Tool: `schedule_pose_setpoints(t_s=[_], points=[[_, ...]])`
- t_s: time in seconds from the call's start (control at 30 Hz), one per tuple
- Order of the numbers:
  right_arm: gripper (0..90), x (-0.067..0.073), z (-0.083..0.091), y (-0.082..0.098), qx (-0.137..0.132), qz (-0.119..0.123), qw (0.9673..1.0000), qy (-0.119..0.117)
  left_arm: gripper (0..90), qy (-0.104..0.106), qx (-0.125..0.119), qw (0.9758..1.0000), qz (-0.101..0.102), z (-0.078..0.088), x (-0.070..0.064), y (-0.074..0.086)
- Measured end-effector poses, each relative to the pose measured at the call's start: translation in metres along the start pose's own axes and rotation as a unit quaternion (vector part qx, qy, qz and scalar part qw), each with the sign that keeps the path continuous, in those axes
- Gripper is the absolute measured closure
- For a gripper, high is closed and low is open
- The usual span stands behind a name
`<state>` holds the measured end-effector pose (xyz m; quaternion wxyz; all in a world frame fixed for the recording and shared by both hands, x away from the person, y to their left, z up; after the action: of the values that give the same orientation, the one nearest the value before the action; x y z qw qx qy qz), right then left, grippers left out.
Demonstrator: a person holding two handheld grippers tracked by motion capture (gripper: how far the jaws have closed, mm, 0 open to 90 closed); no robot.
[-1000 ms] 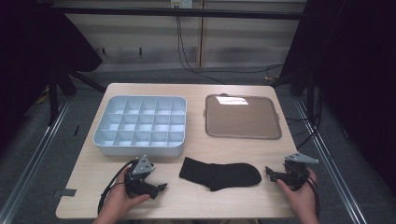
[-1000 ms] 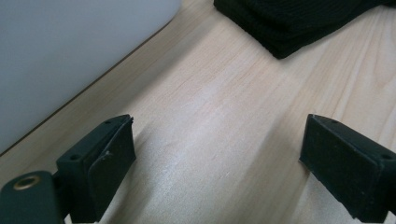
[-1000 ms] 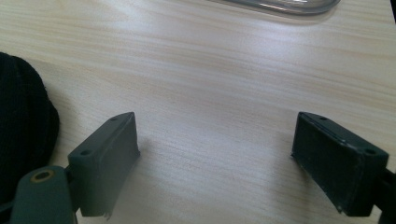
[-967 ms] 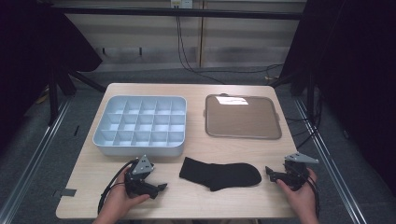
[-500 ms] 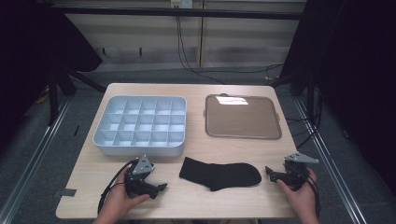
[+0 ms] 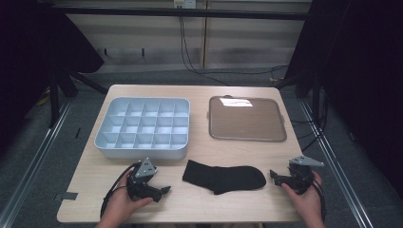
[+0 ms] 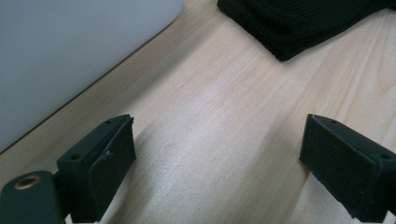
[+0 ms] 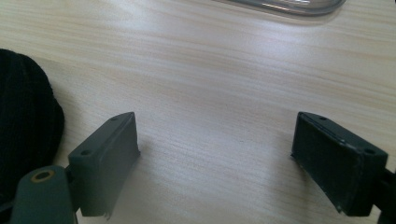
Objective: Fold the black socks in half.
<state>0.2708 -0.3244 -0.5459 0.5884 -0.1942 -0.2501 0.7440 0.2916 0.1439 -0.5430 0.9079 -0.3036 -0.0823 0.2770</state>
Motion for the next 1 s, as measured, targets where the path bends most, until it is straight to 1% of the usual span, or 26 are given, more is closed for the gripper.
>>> schedule_pose_setpoints(t_s=[0.07, 0.1, 0.13, 0.17, 0.2, 0.23, 0.27, 0.3, 0.33, 0.37, 0.43, 0.47, 0.5, 0.53, 0.57, 0.63, 0.73, 0.8, 0.87, 0.9, 0.93, 0.97, 1.0], points=[[14.0, 0.0, 0.0, 0.0, 0.001, -0.001, 1.0, 0.0, 9.7, -0.001, 0.004, 1.0, 0.0, 0.0, 0.0, 0.0], [14.0, 0.0, 0.0, 0.0, 0.001, -0.001, 1.0, 0.0, 10.4, -0.003, 0.004, 1.0, 0.007, 0.0, -0.001, -0.001], [14.0, 0.0, 0.0, 0.0, 0.001, -0.001, 1.0, 0.0, 12.2, -0.003, 0.004, 1.0, 0.007, 0.0, -0.001, -0.001], [14.0, 0.0, 0.0, 0.0, 0.002, -0.003, 1.0, 0.001, 15.5, -0.003, 0.011, 0.9999, 0.007, 0.002, -0.001, -0.002], [14.0, 0.0, 0.0, 0.0, 0.002, -0.003, 1.0, 0.001, 16.5, -0.003, 0.011, 0.9999, 0.007, 0.002, -0.001, -0.002], [14.1, 0.0, 0.0, 0.0, 0.002, -0.003, 1.0, 0.001, 16.6, -0.003, 0.014, 0.9998, 0.015, 0.001, -0.002, -0.004], [14.1, 0.001, 0.0, 0.0, 0.002, -0.003, 1.0, 0.001, 16.7, -0.003, 0.014, 0.9998, 0.015, 0.001, -0.002, -0.004], [14.2, 0.001, 0.0, 0.0, 0.001, -0.002, 1.0, 0.001, 17.9, -0.004, 0.024, 0.9997, 0.01, 0.002, -0.003, -0.005], [14.2, 0.001, 0.0, 0.0, 0.001, -0.002, 1.0, 0.001, 20.5, -0.004, 0.024, 0.9997, 0.01, 0.002, -0.003, -0.005], [14.6, 0.001, 0.0, 0.0, -0.001, -0.001, 1.0, 0.001, 21.9, 0.006, 0.017, 0.9998, 0.012, 0.003, -0.005, -0.008], [14.7, 0.001, 0.0, 0.0, -0.001, -0.002, 1.0, 0.001, 21.9, 0.002, 0.019, 0.9998, 0.008, 0.004, -0.006, -0.01], [15.1, 0.001, 0.0, 0.0, -0.001, -0.002, 1.0, 0.001, 21.9, 0.007, 0.017, 0.9998, 0.006, 0.004, -0.008, -0.012], [15.4, 0.001, 0.001, 0.0, 0.0, -0.005, 1.0, 0.002, 22.0, 0.004, 0.021, 0.9998, 0.002, 0.004, -0.009, -0.013], [15.7, 0.001, 0.0, 0.0, -0.001, -0.003, 1.0, 0.002, 21.9, 0.006, 0.02, 0.9998, -0.005, 0.004, -0.01, -0.016], [15.9, 0.001, 0.0, 0.0, -0.001, -0.002, 1.0, 0.002, 21.9, 0.007, 0.023, 0.9997, -0.002, 0.005, -0.011, -0.017], [16.8, 0.002, 0.0, 0.0, -0.003, -0.001, 1.0, 0.001, 22.0, 0.01, 0.019, 0.9998, -0.002, 0.004, -0.012, -0.018], [18.0, 0.002, 0.001, 0.0, -0.003, 0.0, 1.0, -0.001, 22.0, 0.013, 0.026, 0.9996, -0.004, 0.005, -0.013, -0.02], [19.0, 0.003, 0.001, 0.0, -0.003, -0.001, 1.0, -0.002, 21.9, 0.016, 0.027, 0.9995, -0.002, 0.005, -0.014, -0.021], [20.3, 0.003, 0.001, 0.0, -0.006, 0.001, 1.0, -0.003, 22.0, 0.014, 0.032, 0.9994, -0.006, 0.005, -0.015, -0.021], [20.7, 0.003, 0.001, -0.001, -0.006, 0.001, 1.0, -0.003, 22.3, 0.016, 0.028, 0.9995, -0.002, 0.005, -0.015, -0.022], [21.2, 0.004, 0.001, -0.001, -0.007, 0.001, 1.0, -0.004, 22.4, 0.015, 0.036, 0.9992, -0.009, 0.006, -0.015, -0.023], [21.2, 0.004, 0.001, -0.001, -0.007, 0.001, 1.0, -0.004, 22.4, 0.015, 0.036, 0.9992, -0.009, 0.006, -0.015, -0.023], [21.6, 0.004, 0.001, -0.001, -0.007, 0.0, 1.0, -0.005, 22.4, 0.017, 0.034, 0.9993, -0.003, 0.007, -0.016, -0.023]])
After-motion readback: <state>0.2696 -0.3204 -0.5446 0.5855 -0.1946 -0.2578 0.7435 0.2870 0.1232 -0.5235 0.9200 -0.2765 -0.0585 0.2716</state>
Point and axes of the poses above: each handheld gripper's, and its own axes: z roughly backward along the jaws, y roughly out of its underside, x roughly to its left, the point moved 5 cm from there along -z, roughly forward along the jaws, and after that the axes turned 9 degrees about x, right-handed, at the moved point
